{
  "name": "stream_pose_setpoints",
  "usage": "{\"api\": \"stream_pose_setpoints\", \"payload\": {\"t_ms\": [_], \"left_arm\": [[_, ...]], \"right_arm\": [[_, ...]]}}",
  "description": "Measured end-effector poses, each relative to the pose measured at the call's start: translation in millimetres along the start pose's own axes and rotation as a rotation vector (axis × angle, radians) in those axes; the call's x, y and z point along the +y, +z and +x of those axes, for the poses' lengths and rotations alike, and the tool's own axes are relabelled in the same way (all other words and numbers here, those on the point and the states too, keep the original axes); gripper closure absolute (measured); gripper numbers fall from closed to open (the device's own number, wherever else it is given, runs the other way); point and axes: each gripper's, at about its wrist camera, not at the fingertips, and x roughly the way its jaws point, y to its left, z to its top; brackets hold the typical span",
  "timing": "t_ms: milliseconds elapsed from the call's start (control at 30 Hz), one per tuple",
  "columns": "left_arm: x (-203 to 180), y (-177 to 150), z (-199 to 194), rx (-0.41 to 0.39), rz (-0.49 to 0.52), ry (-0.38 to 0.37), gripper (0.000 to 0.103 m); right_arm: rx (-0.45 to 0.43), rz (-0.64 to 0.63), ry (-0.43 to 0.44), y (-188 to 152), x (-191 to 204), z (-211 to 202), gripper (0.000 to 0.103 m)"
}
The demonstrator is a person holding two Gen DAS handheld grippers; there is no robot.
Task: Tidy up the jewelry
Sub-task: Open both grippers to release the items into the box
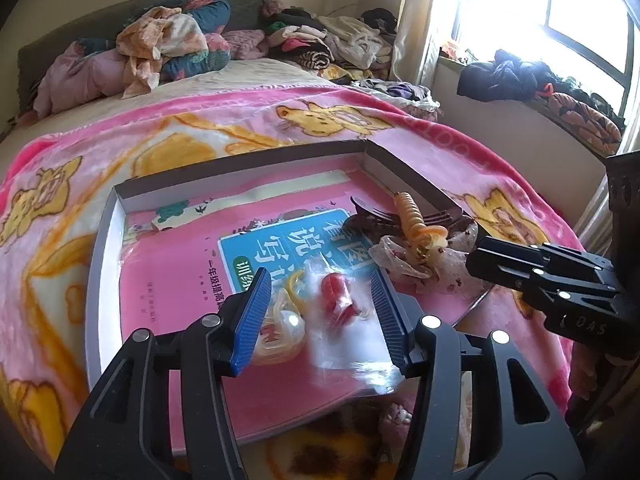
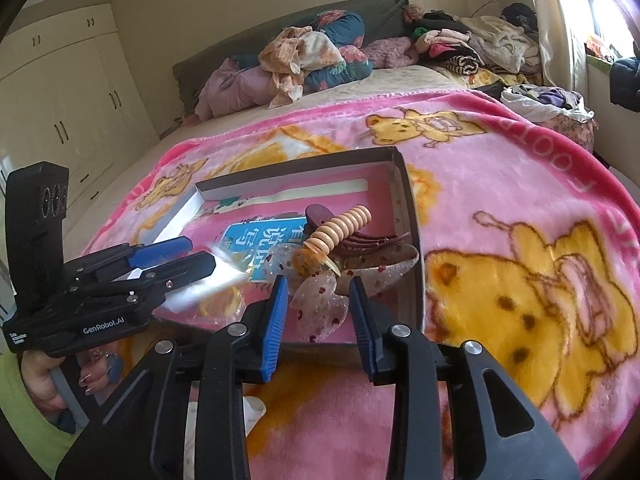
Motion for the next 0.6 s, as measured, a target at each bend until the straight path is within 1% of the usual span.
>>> {"api": "stream_pose_setpoints", "payload": {"t_ms": [100, 167, 233, 300, 367, 467, 533, 600], "left_arm": [[-2, -1, -1, 0.002, 0.004, 0.002, 0.06], [-2, 0, -1, 0.001, 0.001, 0.002, 0.056], [-3, -1, -2, -0.003, 0.004, 0.005, 0.054], [-5, -1, -4, -0.008, 0.004, 0.008, 0.052], [-6, -1, -7, -0.015, 0.002, 0.012, 0.047], [-7, 0, -13, -0.025, -0.004, 0.016, 0.042], [-8, 0, -18, -0.033, -0.006, 0.015, 0.039], [-9, 0, -23, -0.041, -0.008, 0.019, 0.037]], "right_arm": [[-0.01, 0.007, -0.003, 0, -1, -5, 0.07], [-0.016, 0.009, -0.005, 0, -2, -8, 0.069], [-0.028, 0.007, -0.012, 1, -2, -14, 0.062], [-0.04, 0.01, -0.014, 1, -2, -19, 0.059], [-0.05, 0.008, -0.02, 0, -2, -25, 0.057], [-0.067, 0.006, -0.031, 0, -2, -33, 0.05], [-0.076, 0.005, -0.038, -1, -2, -38, 0.043], [-0.082, 0.002, -0.043, -3, -1, -42, 0.041]]}}
